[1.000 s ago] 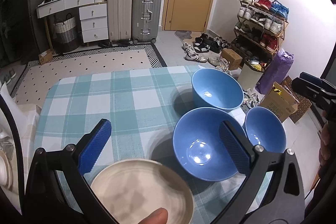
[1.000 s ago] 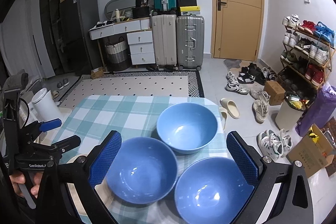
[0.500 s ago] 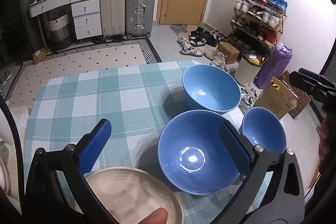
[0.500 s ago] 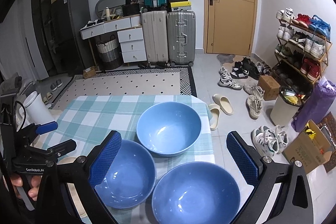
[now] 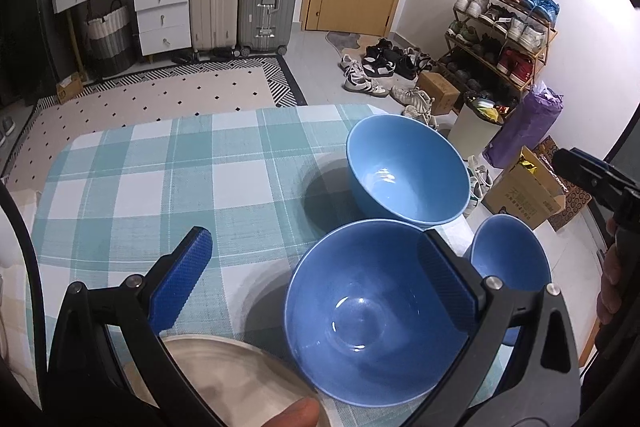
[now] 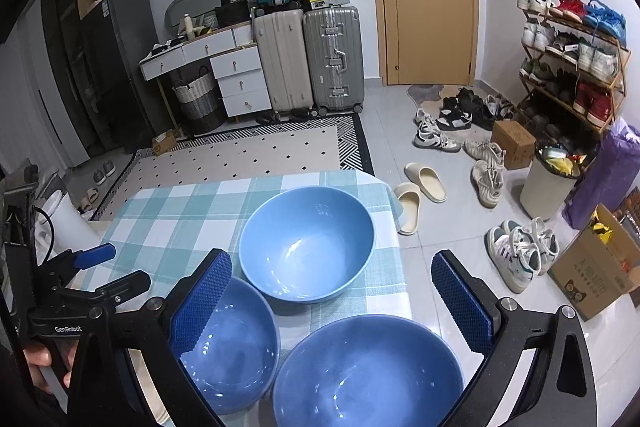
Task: Organize plates and bowls
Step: 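Move both grippers forward toward the rim of the nearest blue bowl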
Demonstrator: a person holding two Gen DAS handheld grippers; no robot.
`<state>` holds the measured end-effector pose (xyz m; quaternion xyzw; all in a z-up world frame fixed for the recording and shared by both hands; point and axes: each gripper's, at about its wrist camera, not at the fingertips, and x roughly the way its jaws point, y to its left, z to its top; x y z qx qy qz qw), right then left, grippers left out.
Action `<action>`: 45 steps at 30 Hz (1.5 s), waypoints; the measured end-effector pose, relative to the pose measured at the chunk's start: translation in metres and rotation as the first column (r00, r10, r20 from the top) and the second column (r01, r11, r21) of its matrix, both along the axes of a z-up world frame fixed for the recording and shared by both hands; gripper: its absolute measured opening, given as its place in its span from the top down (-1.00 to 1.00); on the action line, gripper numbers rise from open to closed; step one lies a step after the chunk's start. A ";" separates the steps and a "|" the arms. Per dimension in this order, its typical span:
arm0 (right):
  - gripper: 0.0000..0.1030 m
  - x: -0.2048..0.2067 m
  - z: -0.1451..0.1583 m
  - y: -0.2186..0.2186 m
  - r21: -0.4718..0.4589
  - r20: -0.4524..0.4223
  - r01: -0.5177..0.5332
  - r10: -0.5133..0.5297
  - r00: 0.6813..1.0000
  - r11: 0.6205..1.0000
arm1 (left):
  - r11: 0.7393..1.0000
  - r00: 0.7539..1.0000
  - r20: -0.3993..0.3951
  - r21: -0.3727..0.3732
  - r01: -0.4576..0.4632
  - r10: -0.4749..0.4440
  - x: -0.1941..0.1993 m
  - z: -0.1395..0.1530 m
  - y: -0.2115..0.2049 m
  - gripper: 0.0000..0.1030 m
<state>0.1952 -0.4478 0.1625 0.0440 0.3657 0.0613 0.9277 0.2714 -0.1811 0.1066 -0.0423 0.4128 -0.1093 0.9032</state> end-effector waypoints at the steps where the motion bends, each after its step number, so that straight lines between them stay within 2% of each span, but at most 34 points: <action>1: -0.98 0.002 -0.002 -0.001 0.002 -0.004 0.002 -0.002 1.000 1.000 | 1.000 1.000 -0.004 -0.003 0.001 -0.001 0.002 -0.002 -0.001 -0.98; 17: -0.98 0.025 -0.027 -0.013 0.025 -0.054 0.031 -0.030 0.998 0.999 | 1.000 0.998 -0.054 -0.009 0.027 -0.027 0.037 -0.024 -0.021 -0.98; 32: -0.98 0.050 -0.055 -0.019 0.061 -0.111 0.041 -0.034 0.993 0.997 | 0.996 0.992 -0.121 -0.084 0.018 -0.028 0.072 -0.047 -0.026 -0.88; 37: -0.98 0.059 -0.065 -0.019 0.066 -0.133 0.041 -0.032 0.991 0.997 | 0.997 0.991 -0.129 -0.083 0.013 -0.023 0.079 -0.051 -0.028 -0.85; 45: -0.83 0.072 -0.084 -0.018 0.068 -0.176 0.036 -0.023 0.984 0.997 | 0.998 0.989 -0.148 -0.067 0.012 -0.022 0.097 -0.063 -0.039 -0.78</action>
